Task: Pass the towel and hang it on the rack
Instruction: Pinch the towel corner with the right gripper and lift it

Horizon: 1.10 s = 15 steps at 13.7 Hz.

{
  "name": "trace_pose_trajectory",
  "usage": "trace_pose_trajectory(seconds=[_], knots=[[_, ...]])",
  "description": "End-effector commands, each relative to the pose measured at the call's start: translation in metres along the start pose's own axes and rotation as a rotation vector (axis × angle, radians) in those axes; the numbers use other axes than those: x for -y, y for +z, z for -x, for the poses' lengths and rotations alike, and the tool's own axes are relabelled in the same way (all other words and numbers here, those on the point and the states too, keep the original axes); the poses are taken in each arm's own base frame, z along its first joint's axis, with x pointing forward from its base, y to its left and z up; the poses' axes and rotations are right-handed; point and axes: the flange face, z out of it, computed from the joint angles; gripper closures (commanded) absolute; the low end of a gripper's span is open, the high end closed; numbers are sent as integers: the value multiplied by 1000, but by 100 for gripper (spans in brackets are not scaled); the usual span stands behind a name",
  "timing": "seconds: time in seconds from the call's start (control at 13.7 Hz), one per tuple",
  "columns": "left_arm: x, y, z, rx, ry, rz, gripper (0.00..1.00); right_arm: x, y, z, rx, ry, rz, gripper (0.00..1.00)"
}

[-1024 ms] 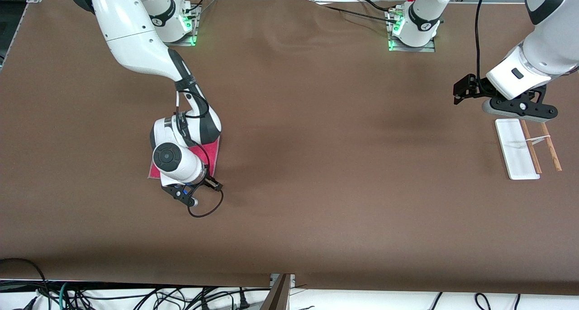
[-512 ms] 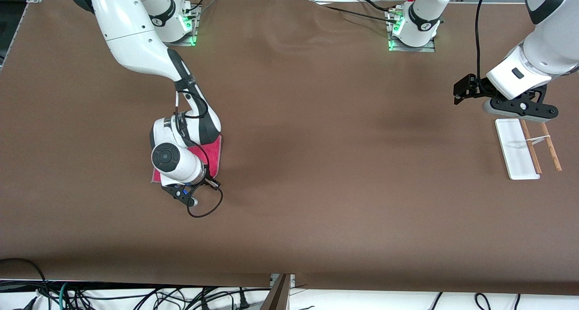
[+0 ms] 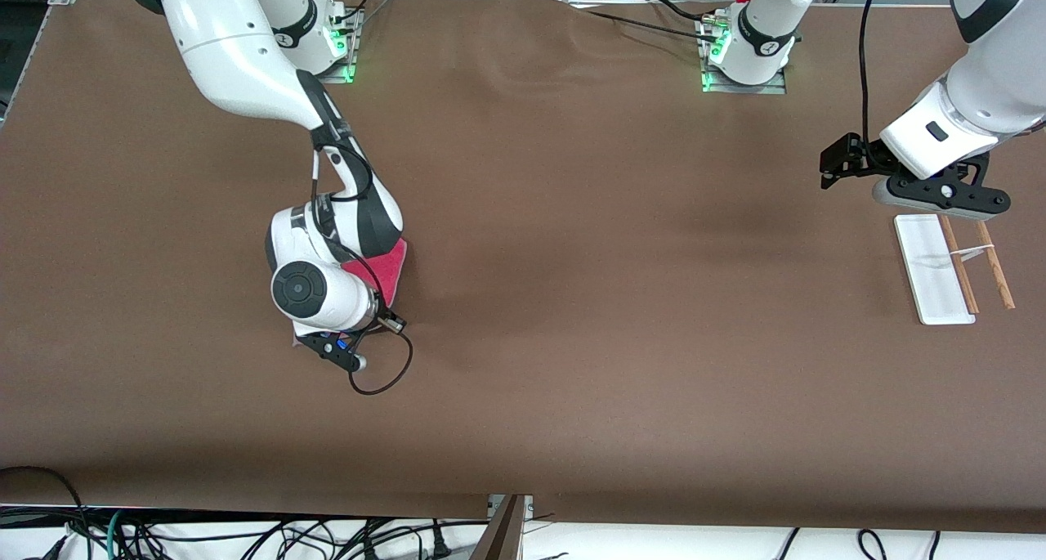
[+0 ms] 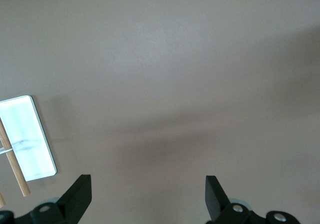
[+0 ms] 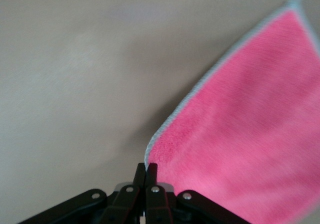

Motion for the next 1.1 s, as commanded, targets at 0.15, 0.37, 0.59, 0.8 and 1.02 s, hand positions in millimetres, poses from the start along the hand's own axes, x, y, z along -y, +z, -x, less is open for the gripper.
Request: trace_pose_trajectory(seconds=[0.15, 0.37, 0.59, 0.8, 1.02], knots=[[0, -7, 1, -4, -1, -15, 0, 14, -93, 24, 177, -12, -48, 100], [-1, -6, 1, 2, 1, -15, 0, 15, -137, 50, 277, 65, -112, 100], [-3, -6, 2, 10, 4, -14, 0, 18, -178, 74, 413, 172, -201, 100], [-10, 1, 0, 32, 29, 3, 0, 29, -202, 92, 549, 304, -278, 100], [-26, 4, -5, 31, 29, 122, 0, 44, -234, 110, 690, 428, -349, 100]])
